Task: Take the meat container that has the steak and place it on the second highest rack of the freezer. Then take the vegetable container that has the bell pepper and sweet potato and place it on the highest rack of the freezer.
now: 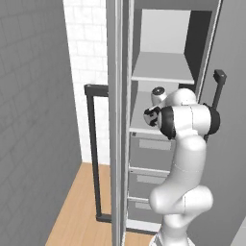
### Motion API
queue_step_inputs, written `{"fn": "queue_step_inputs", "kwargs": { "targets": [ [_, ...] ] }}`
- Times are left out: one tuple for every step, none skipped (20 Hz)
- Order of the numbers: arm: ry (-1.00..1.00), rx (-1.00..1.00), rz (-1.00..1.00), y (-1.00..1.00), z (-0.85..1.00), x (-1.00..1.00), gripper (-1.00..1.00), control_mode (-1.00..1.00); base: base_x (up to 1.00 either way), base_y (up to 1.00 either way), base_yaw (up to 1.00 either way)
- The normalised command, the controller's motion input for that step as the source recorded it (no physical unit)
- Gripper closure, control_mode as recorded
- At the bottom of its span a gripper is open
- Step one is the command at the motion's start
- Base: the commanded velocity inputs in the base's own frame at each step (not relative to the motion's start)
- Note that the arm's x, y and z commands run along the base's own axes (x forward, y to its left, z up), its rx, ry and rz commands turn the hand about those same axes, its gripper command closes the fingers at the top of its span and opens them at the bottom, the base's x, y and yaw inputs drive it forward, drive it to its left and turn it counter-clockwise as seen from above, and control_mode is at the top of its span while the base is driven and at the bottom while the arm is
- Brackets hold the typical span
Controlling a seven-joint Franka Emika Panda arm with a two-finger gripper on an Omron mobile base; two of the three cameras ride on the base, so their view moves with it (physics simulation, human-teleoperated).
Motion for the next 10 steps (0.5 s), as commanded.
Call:
{"fn": "queue_step_inputs", "kwargs": {
  "targets": [
    [0.0, 0.0, 0.0, 0.0, 0.0, 0.0, 1.0, -1.0, 0.0, 0.0, 0.0],
    [0.0, 0.0, 0.0, 0.0, 0.0, 0.0, 1.0, -1.0, 0.0, 0.0, 0.0],
    [0.0, 0.0, 0.0, 0.0, 0.0, 0.0, 1.0, -1.0, 0.0, 0.0, 0.0],
    [0.0, 0.0, 0.0, 0.0, 0.0, 0.0, 1.0, -1.0, 0.0, 0.0, 0.0],
    [0.0, 0.0, 0.0, 0.0, 0.0, 0.0, 1.0, -1.0, 0.0, 0.0, 0.0],
    [0.0, 0.0, 0.0, 0.0, 0.0, 0.0, 1.0, -1.0, 0.0, 0.0, 0.0],
    [0.0, 0.0, 0.0, 0.0, 0.0, 0.0, 1.0, -1.0, 0.0, 0.0, 0.0],
    [0.0, 0.0, 0.0, 0.0, 0.0, 0.0, 1.0, -1.0, 0.0, 0.0, 0.0],
    [0.0, 0.0, 0.0, 0.0, 0.0, 0.0, 1.0, -1.0, 0.0, 0.0, 0.0],
    [0.0, 0.0, 0.0, 0.0, 0.0, 0.0, -1.0, -1.0, 0.0, 0.0, 0.0]
  ]
}}
